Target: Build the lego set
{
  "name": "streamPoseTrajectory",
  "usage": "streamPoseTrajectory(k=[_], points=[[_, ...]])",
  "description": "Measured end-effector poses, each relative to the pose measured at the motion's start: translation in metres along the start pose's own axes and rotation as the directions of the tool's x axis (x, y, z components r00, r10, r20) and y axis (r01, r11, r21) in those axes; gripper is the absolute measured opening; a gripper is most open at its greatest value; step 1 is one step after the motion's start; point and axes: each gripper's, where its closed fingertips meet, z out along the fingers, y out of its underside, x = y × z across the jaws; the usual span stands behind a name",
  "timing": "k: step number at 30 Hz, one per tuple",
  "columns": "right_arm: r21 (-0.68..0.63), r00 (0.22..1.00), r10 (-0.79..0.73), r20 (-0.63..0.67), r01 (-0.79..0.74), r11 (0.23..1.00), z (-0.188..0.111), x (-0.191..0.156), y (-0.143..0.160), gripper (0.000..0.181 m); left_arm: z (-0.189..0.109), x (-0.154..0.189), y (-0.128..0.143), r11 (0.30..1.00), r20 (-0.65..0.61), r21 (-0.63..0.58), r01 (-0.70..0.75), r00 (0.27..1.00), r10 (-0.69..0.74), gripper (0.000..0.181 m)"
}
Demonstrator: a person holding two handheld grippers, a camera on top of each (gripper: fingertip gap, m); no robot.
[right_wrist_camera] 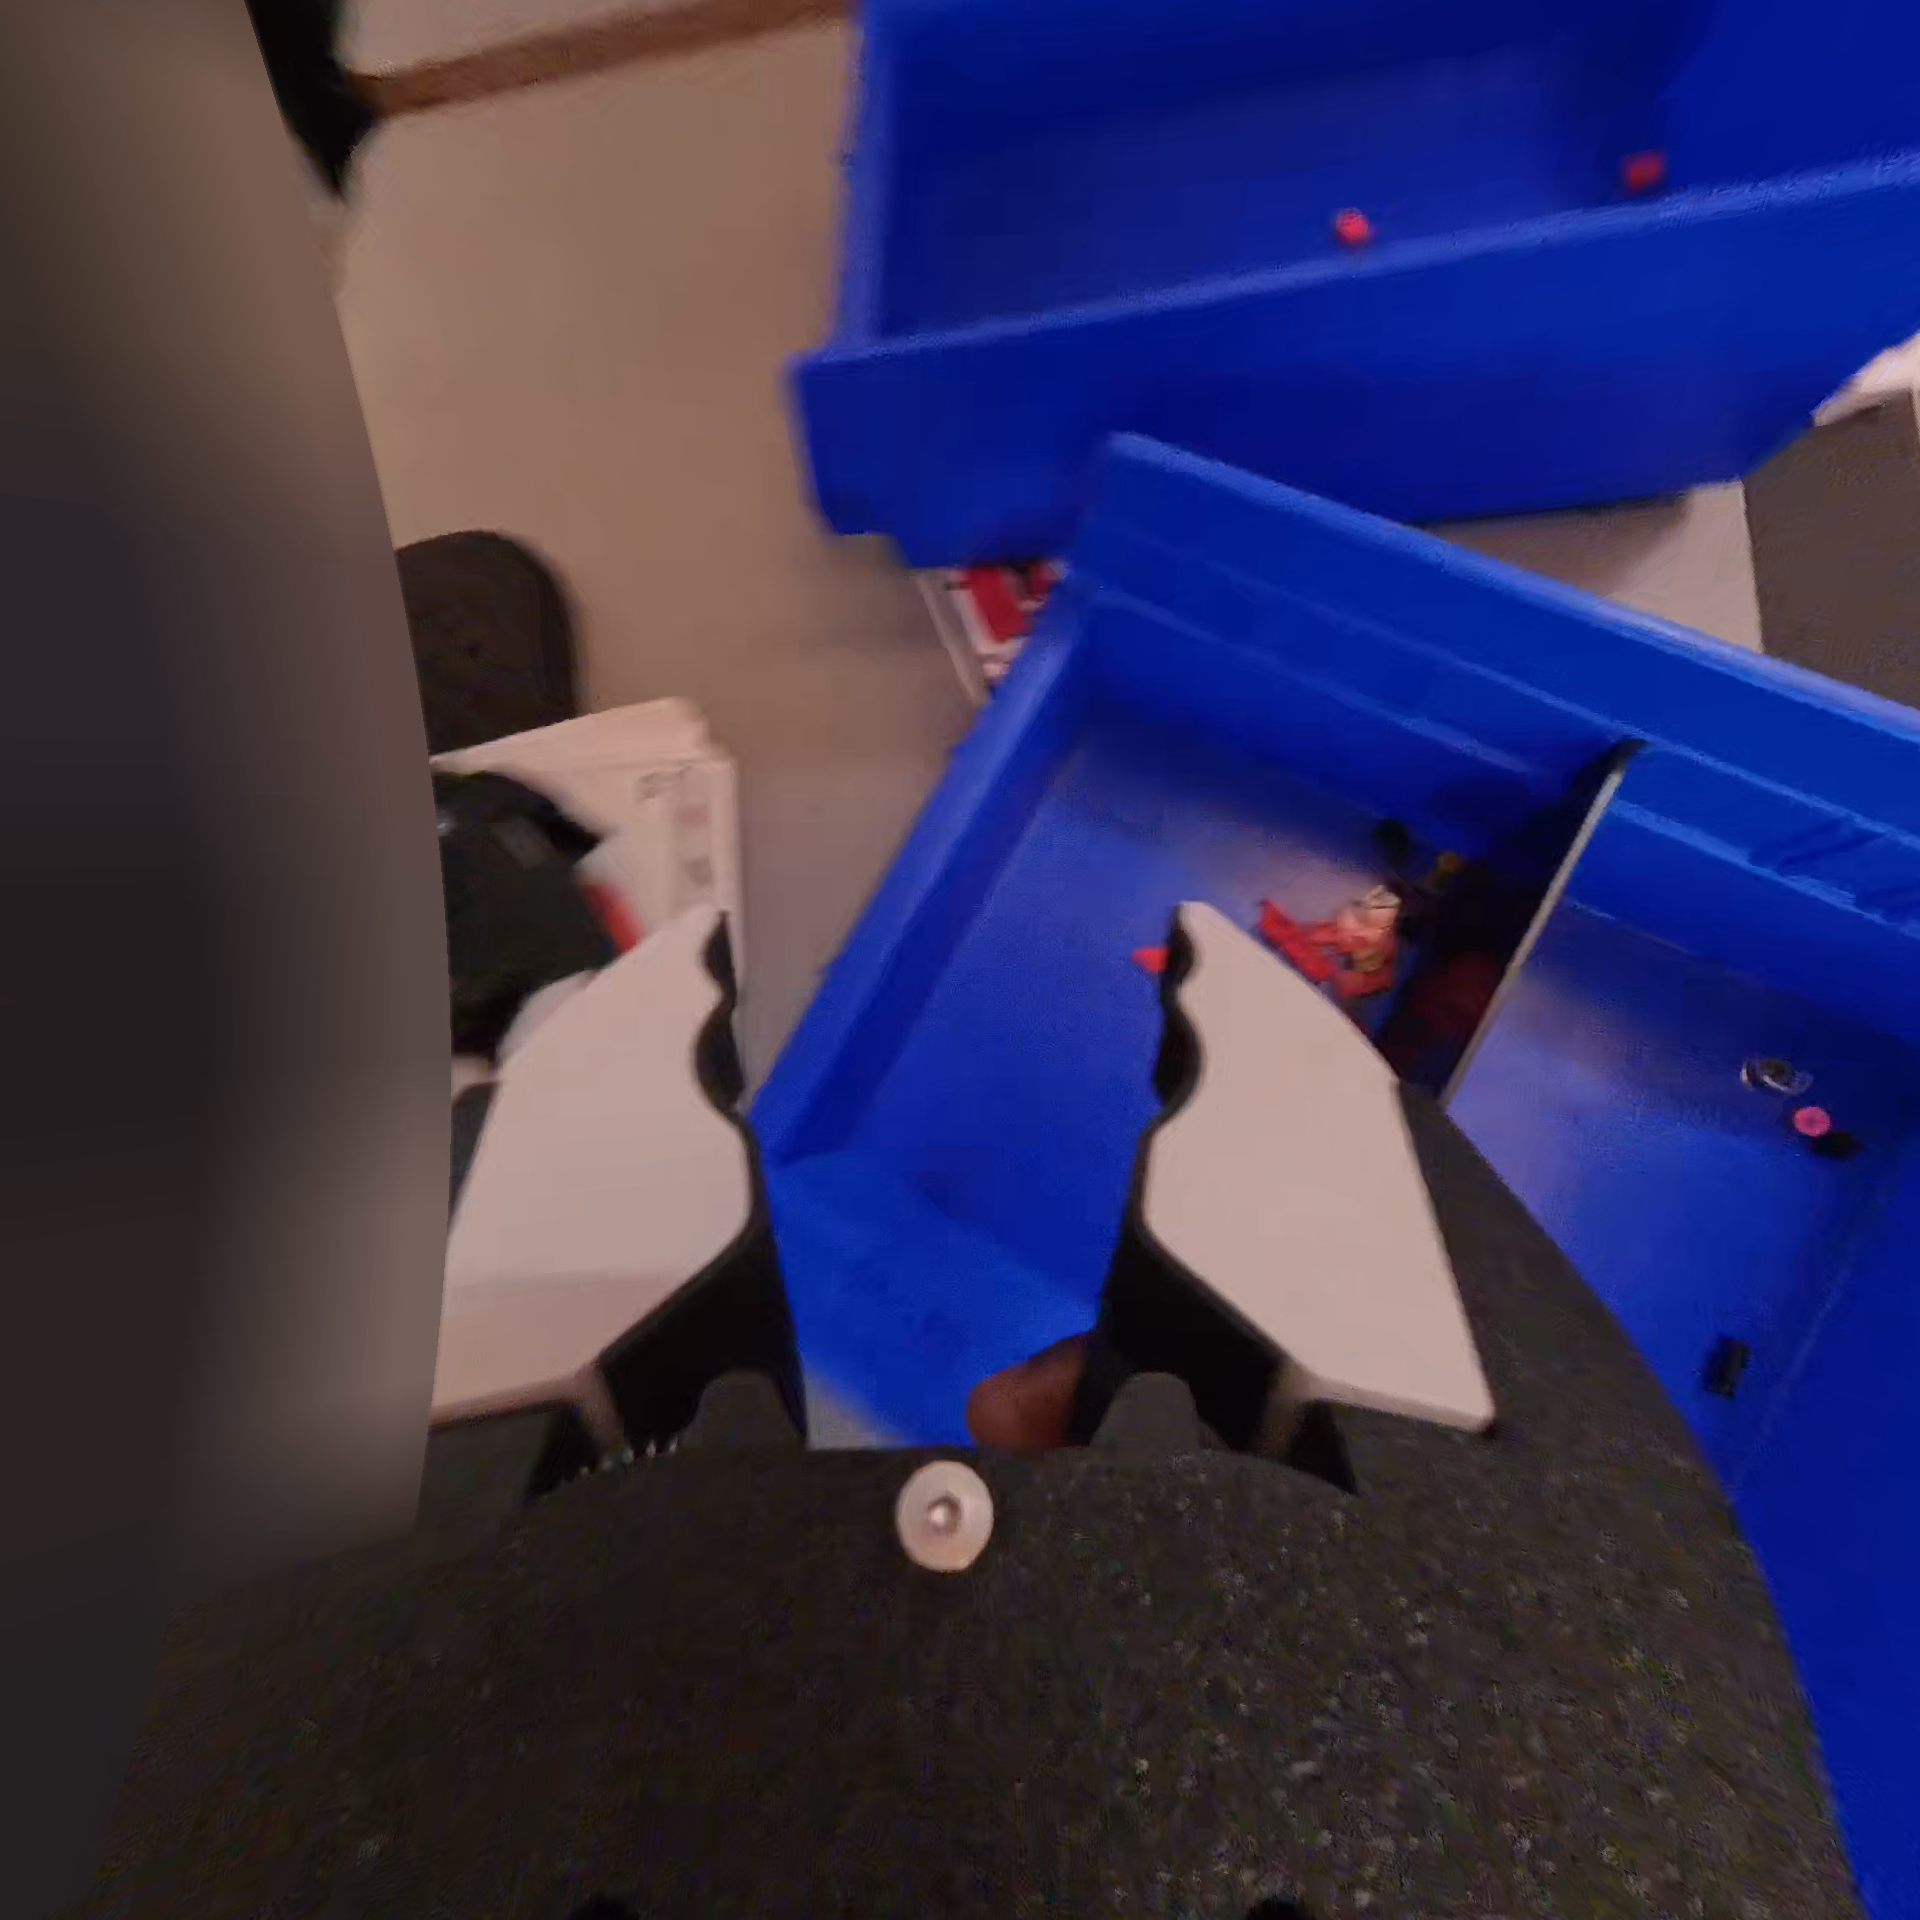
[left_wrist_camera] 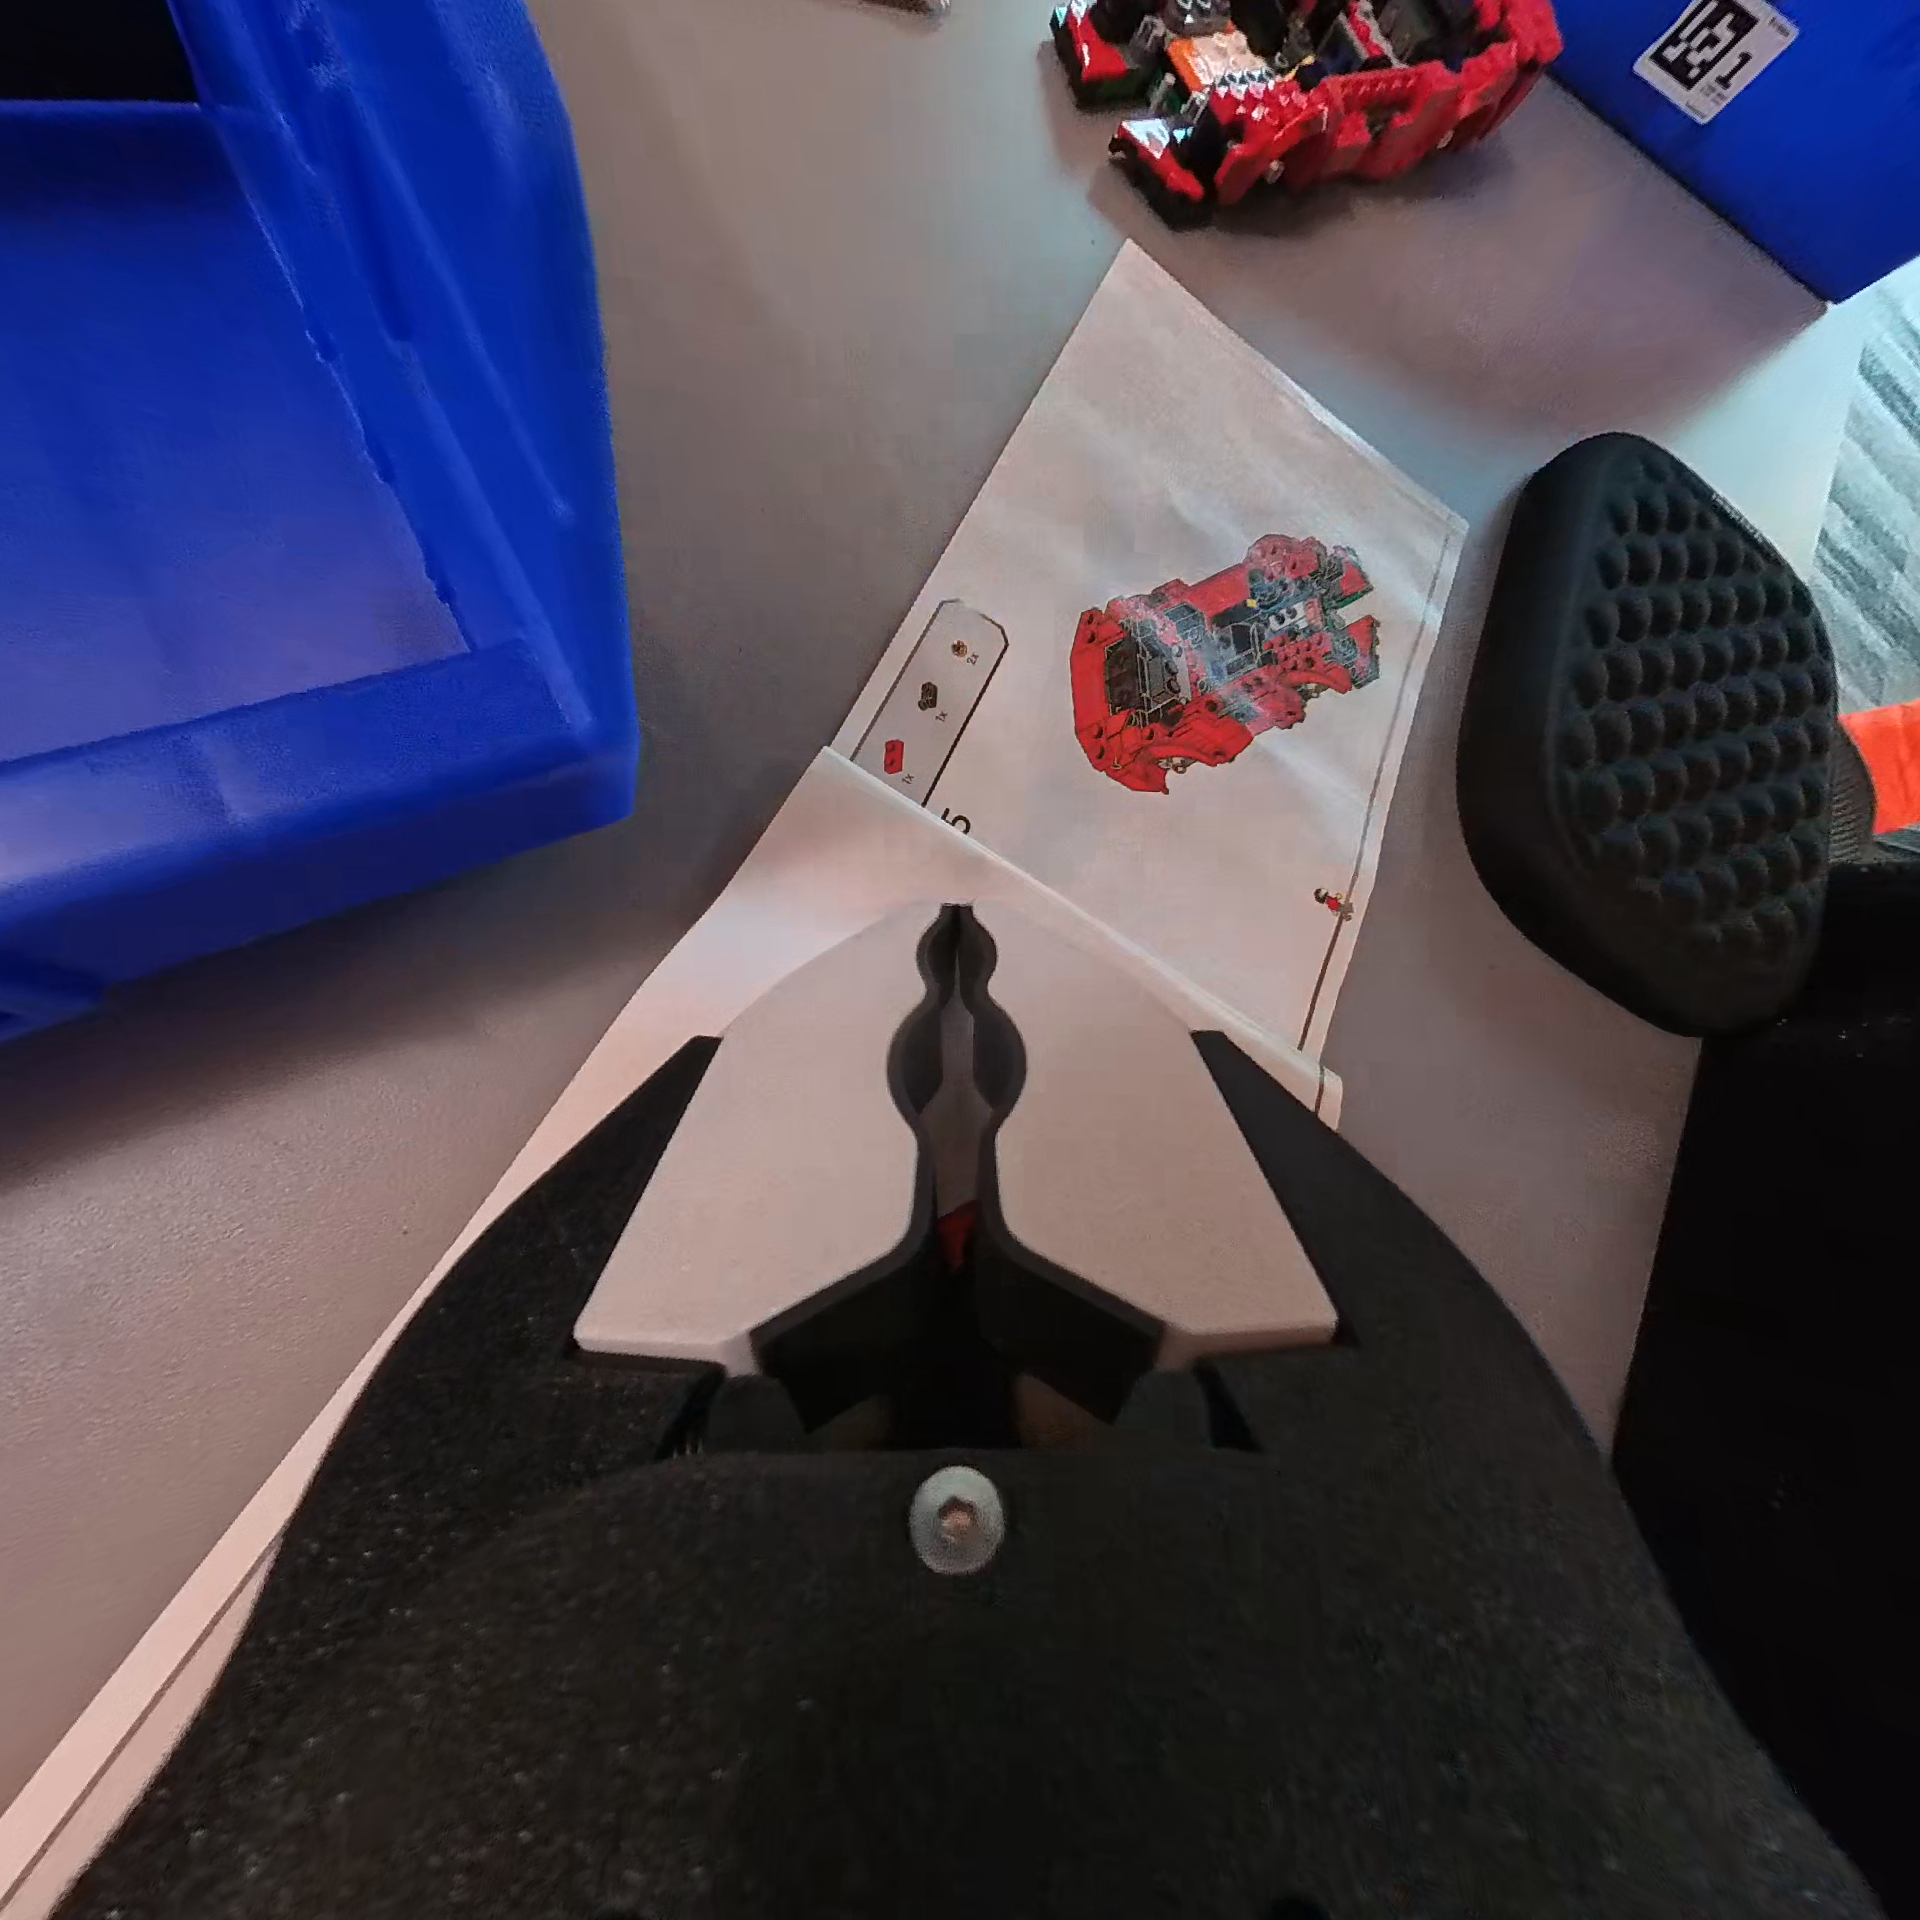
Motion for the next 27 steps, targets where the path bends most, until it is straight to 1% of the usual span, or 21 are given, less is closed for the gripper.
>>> streamPoseTrajectory(k=[1,2,3,4,6,7,8,9,11,14,18,20,22,23,24,25,26,27], points=[[-0.027,0.997,0.063,-0.033,-0.063,0.998,0.019,0.022,-0.002,0.061,0.0,0.0,0.0,1.0,-0.005,0.001,0.001,1.0,-0.001,0.0],[-0.08,0.987,0.125,-0.104,-0.133,0.988,0.036,0.045,0.004,0.046,0.0,0.002,0.0,1.0,-0.016,0.005,0.0,1.0,0.0,0.0],[-0.161,0.972,0.142,-0.186,-0.173,0.972,0.049,0.064,0.015,0.032,-0.001,0.003,0.0,1.0,-0.027,0.008,0.001,1.0,-0.001,0.0],[-0.22,0.952,0.133,-0.277,-0.197,0.955,0.059,0.079,0.025,0.024,-0.001,0.004,0.0,1.0,-0.032,0.01,-0.002,0.999,0.002,0.0],[-0.302,0.904,0.031,-0.427,-0.175,0.937,0.068,0.101,0.036,0.006,-0.001,0.006,0.001,1.0,-0.038,0.007,-0.021,0.999,0.021,0.0],[-0.35,0.863,-0.06,-0.501,-0.139,0.926,0.067,0.113,0.038,0.0,-0.001,0.007,0.001,1.0,-0.036,0.007,-0.03,0.999,0.03,0.0],[-0.399,0.817,-0.155,-0.556,-0.098,0.912,0.064,0.124,0.039,0.0,-0.001,0.008,0.001,0.999,-0.034,0.01,-0.039,0.999,0.039,0.0],[-0.441,0.79,-0.219,-0.573,-0.071,0.895,0.066,0.13,0.041,0.0,-0.002,0.01,0.001,0.999,-0.04,0.015,-0.049,0.998,0.05,0.0],[-0.504,0.779,-0.293,-0.555,-0.034,0.863,0.076,0.133,0.045,0.0,-0.003,0.013,0.001,0.998,-0.056,0.025,-0.053,0.997,0.055,0.0],[-0.599,0.684,-0.45,-0.574,0.024,0.8,0.075,0.144,0.042,0.0,-0.007,0.016,-0.001,0.998,-0.092,0.055,-0.04,0.995,0.045,0.0],[-0.683,0.655,-0.526,-0.543,0.019,0.73,0.08,0.148,0.05,0.0,-0.011,0.018,-0.003,0.997,-0.113,0.08,-0.021,0.993,0.03,0.0],[-0.67,0.66,-0.505,-0.556,0.003,0.742,0.081,0.15,0.051,0.0,-0.01,0.019,-0.002,0.997,-0.115,0.076,-0.028,0.993,0.036,0.0],[-0.649,0.678,-0.46,-0.573,-0.032,0.76,0.081,0.153,0.055,0.001,-0.01,0.019,-0.002,0.997,-0.117,0.076,-0.029,0.992,0.038,0.0],[-0.626,0.701,-0.419,-0.577,-0.05,0.779,0.083,0.152,0.055,0.001,-0.011,0.019,-0.002,0.997,-0.117,0.077,-0.027,0.992,0.036,0.0],[-0.601,0.734,-0.372,-0.569,-0.062,0.797,0.084,0.149,0.055,0.001,-0.011,0.019,-0.003,0.997,-0.118,0.078,-0.025,0.992,0.034,0.0],[-0.574,0.785,-0.3,-0.541,-0.084,0.815,0.086,0.142,0.056,0.001,-0.011,0.019,-0.002,0.997,-0.118,0.077,-0.024,0.992,0.033,0.0],[-0.533,0.86,-0.191,-0.473,-0.106,0.839,0.091,0.126,0.056,0.0,-0.01,0.019,-0.002,0.997,-0.119,0.076,-0.024,0.992,0.033,0.0],[-0.482,0.911,-0.08,-0.404,-0.137,0.865,0.093,0.108,0.051,0.001,-0.01,0.019,-0.002,0.997,-0.119,0.075,-0.025,0.992,0.034,0.0]])
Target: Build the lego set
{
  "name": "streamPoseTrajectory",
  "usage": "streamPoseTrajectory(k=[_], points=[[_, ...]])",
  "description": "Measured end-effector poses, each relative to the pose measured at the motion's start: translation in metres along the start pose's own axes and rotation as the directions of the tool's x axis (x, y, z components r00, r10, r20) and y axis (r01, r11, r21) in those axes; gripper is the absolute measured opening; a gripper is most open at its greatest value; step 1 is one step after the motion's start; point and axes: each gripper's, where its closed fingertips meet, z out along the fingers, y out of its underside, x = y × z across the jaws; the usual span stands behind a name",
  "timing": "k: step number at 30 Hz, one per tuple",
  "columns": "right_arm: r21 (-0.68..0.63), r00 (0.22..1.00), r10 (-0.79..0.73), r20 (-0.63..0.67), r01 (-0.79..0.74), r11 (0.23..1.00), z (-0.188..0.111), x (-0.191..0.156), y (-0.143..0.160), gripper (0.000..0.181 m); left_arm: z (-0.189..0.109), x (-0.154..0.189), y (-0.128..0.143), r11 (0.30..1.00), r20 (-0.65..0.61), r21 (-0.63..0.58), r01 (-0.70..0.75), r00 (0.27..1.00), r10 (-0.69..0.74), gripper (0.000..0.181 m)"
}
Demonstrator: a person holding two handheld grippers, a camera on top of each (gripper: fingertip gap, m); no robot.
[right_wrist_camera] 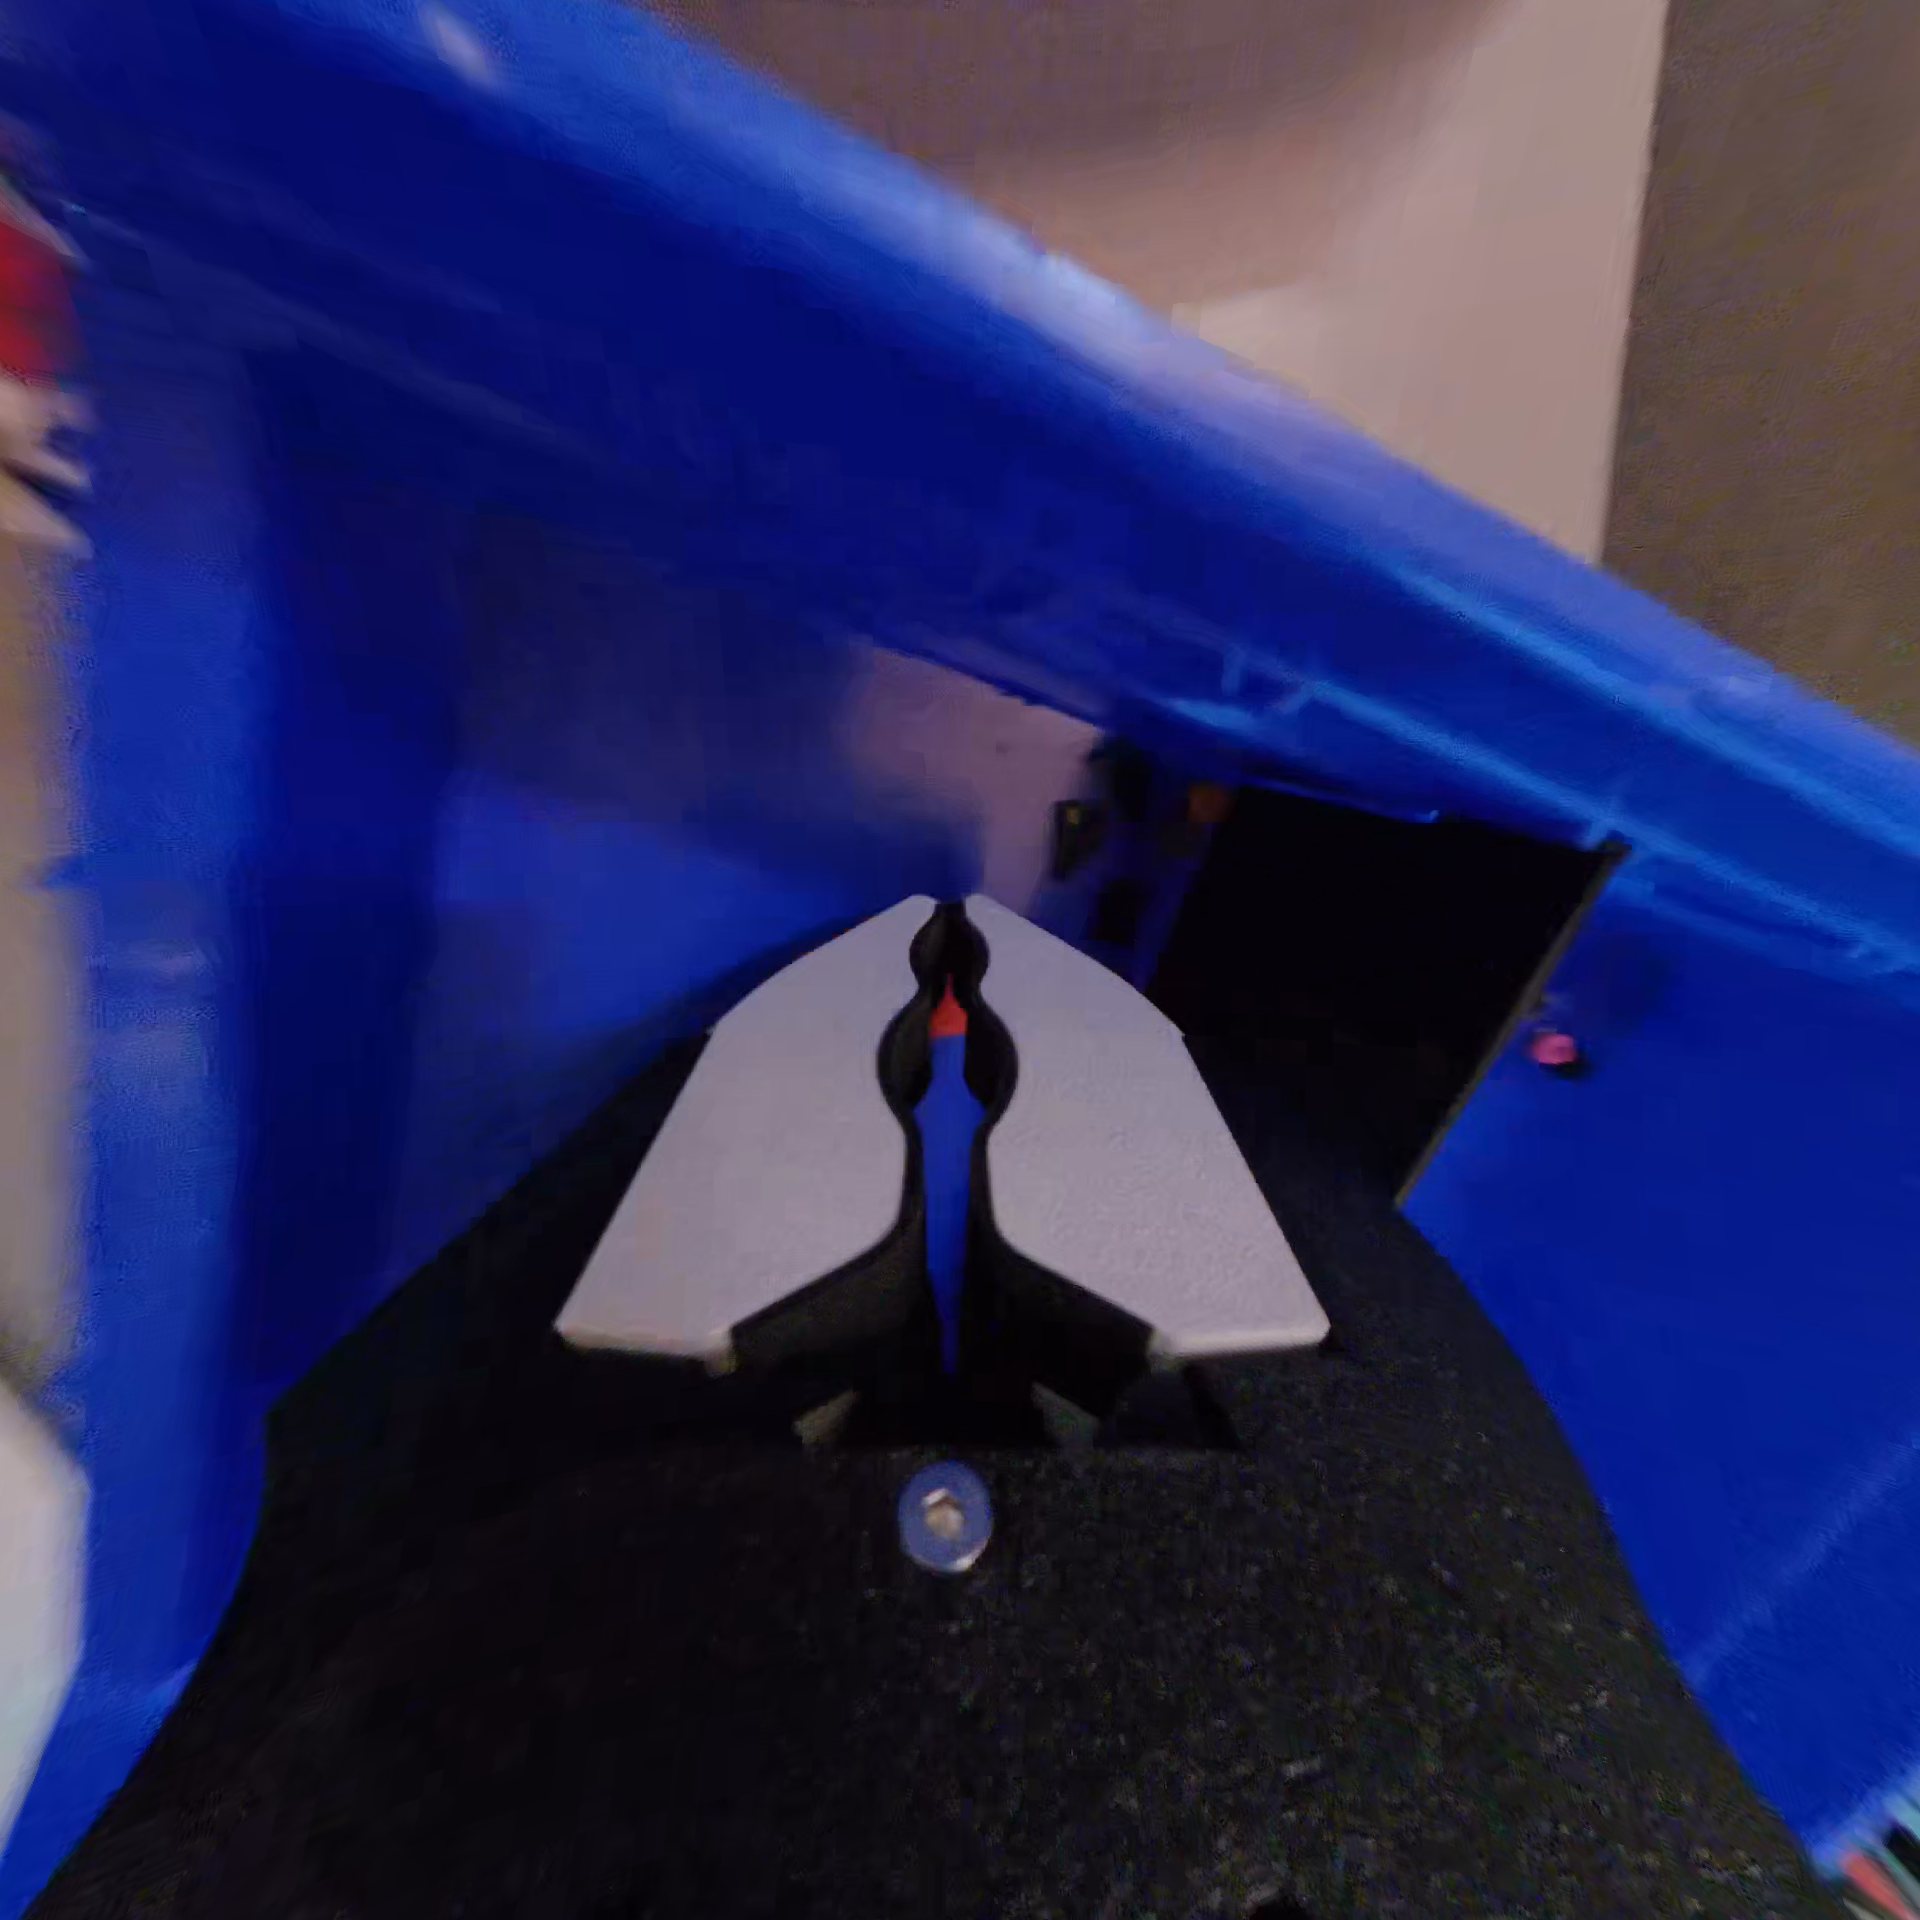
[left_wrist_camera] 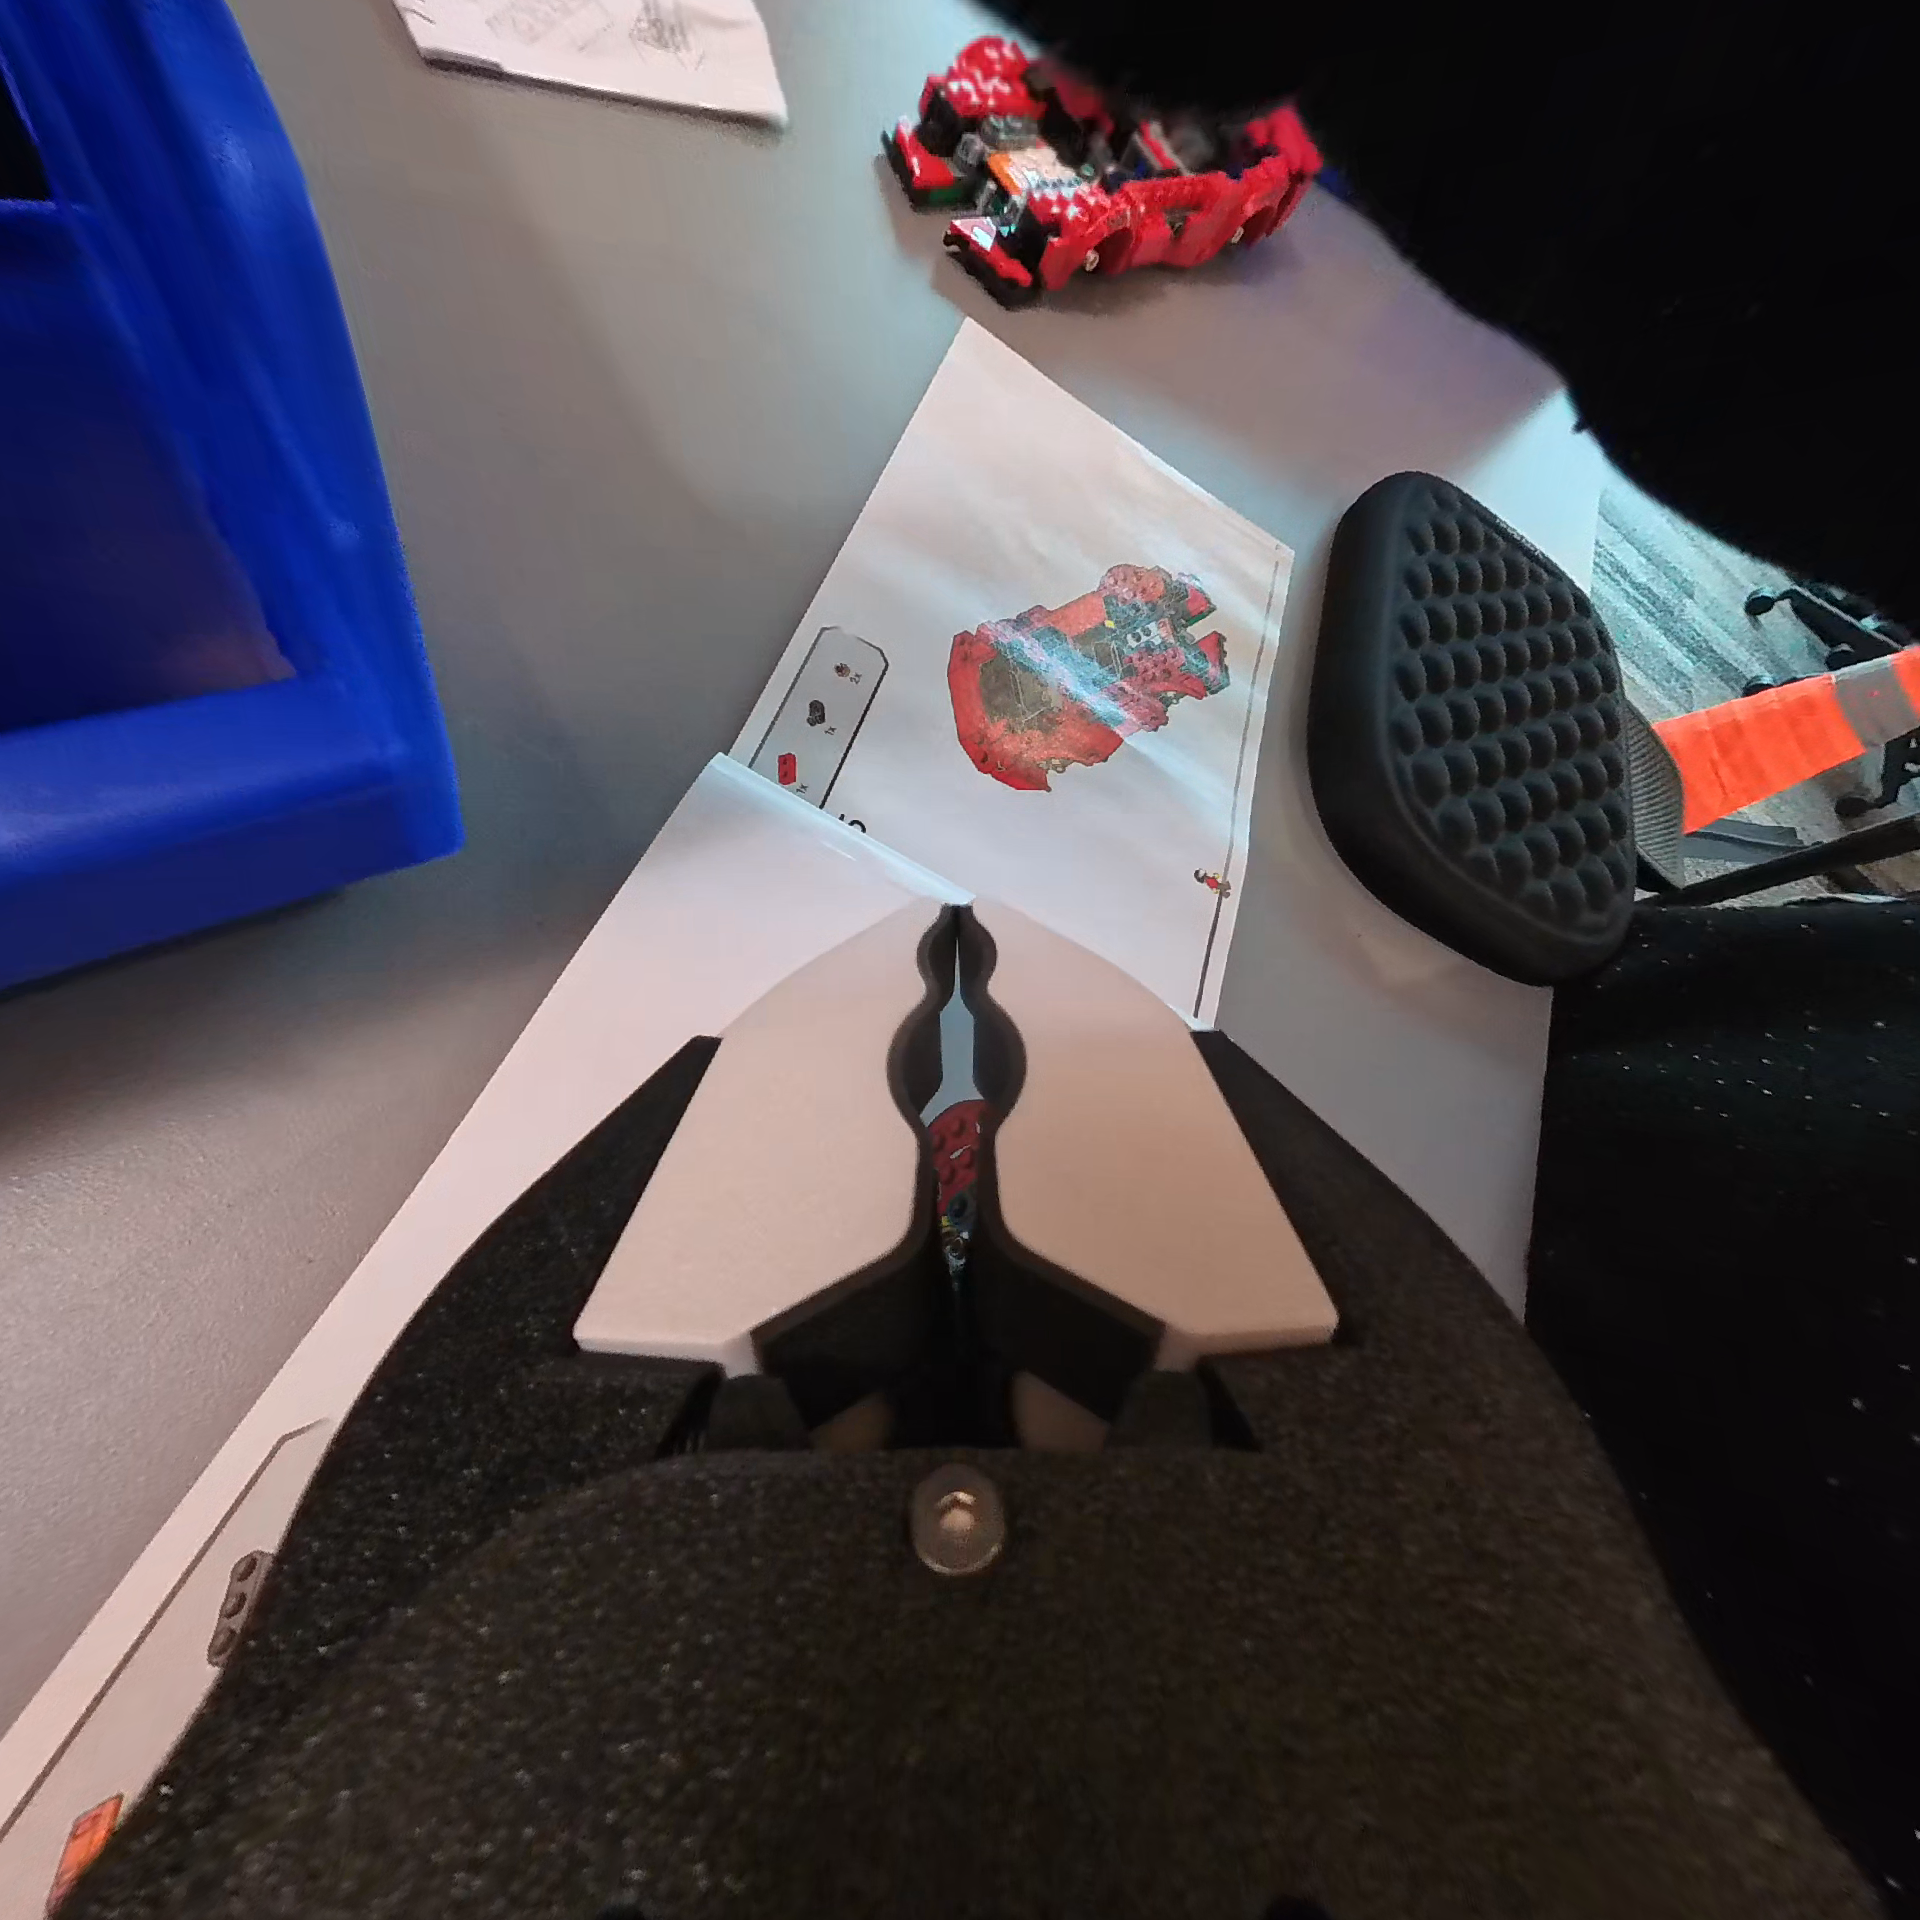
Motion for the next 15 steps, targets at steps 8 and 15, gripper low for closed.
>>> streamPoseTrajectory(k=[8,15], points=[[0.105,0.967,-0.145,-0.209,0.169,0.98,-0.08,0.05,0.007,0.043,0.001,0.001,0.001,1.0,-0.005,-0.008,-0.004,1.0,0.004,0.0],[-0.105,0.992,0.053,0.111,-0.041,0.994,-0.032,0.027,0.066,0.033,0.0,0.001,0.001,1.0,-0.009,-0.007,-0.003,1.0,0.003,0.0]])
